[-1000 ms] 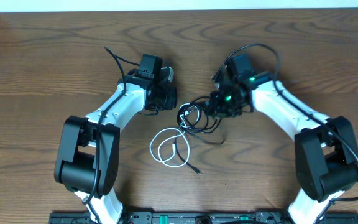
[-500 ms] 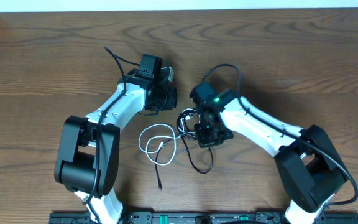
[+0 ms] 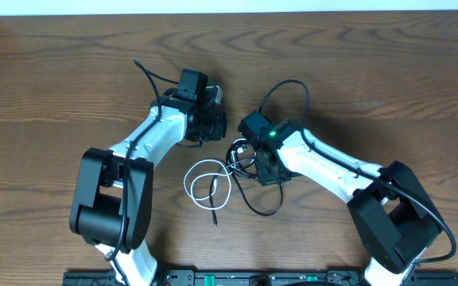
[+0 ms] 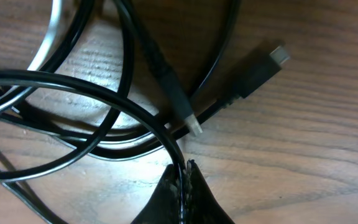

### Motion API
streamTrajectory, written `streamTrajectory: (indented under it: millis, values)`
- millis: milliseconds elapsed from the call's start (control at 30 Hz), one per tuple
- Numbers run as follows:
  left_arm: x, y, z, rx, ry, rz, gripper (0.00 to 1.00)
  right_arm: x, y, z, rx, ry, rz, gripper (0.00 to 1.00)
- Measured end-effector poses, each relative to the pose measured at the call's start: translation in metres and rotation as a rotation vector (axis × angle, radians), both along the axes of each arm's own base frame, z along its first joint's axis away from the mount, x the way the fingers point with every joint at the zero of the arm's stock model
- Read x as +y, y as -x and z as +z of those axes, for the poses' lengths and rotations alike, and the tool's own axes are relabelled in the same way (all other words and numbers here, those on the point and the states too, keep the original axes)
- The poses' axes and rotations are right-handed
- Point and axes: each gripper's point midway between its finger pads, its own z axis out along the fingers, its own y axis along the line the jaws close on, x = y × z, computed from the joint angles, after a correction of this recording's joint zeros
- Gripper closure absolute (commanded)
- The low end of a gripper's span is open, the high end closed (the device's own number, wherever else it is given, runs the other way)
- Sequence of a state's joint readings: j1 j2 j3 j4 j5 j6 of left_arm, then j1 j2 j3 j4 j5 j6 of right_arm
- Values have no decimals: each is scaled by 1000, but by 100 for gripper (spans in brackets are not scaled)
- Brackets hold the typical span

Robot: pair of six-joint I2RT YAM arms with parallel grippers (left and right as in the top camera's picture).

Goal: Untangle cables

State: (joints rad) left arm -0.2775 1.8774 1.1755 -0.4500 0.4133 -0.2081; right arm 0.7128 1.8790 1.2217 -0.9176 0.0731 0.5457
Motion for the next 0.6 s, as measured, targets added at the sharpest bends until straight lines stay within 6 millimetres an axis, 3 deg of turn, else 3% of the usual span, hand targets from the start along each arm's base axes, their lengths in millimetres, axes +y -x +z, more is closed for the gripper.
streamTrajectory:
  millis: [333, 600]
  values:
    - [-18, 7, 0, -9, -4, -53, 72, -10, -7, 0, -2, 2, -34, 99]
    - [-33, 14, -2, -31, -48, -95, 71, 5, 4, -1, 66, -83, -44, 99]
